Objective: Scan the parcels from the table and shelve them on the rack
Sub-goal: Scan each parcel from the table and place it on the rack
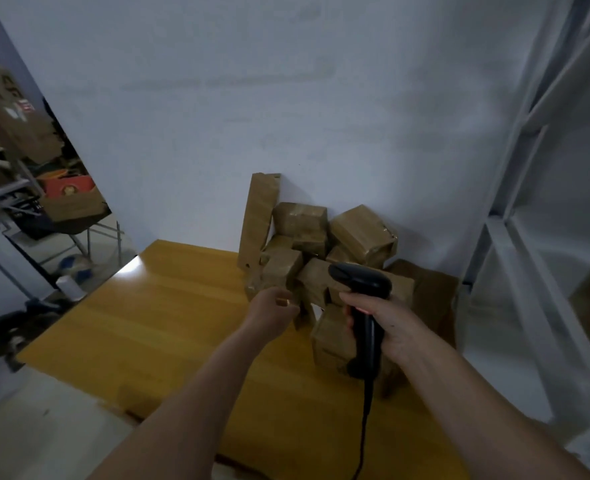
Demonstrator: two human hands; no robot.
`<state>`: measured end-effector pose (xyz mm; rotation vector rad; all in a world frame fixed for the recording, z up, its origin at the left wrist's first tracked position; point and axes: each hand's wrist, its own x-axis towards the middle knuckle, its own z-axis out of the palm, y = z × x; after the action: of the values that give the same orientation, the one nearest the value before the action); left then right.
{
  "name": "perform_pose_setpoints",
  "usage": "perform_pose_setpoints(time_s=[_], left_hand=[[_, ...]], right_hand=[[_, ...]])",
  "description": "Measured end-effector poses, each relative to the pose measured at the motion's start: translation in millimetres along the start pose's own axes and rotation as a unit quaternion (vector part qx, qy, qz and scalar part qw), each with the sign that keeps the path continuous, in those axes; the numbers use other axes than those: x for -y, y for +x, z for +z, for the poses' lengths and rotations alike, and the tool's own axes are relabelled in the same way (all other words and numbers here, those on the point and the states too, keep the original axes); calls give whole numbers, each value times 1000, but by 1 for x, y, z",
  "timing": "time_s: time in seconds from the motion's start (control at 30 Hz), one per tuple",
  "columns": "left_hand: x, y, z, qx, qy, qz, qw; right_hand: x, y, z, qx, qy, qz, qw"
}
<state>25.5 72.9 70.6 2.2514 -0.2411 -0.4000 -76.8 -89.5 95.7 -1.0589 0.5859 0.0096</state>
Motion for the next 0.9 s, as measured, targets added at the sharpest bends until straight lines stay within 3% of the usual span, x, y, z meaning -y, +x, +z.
perform_pose_setpoints(time_s=[0.27,0.53,0.9], left_hand=[[15,83,-9,-1,22,-88,996],[21,165,-12,-8,154,-110,982],[57,226,-13,118,126,-96,980]], right_hand=[[16,59,26,-7,10,24,1000],[8,100,48,-61,33,20,997],[-29,126,97,-174,100,0,980]])
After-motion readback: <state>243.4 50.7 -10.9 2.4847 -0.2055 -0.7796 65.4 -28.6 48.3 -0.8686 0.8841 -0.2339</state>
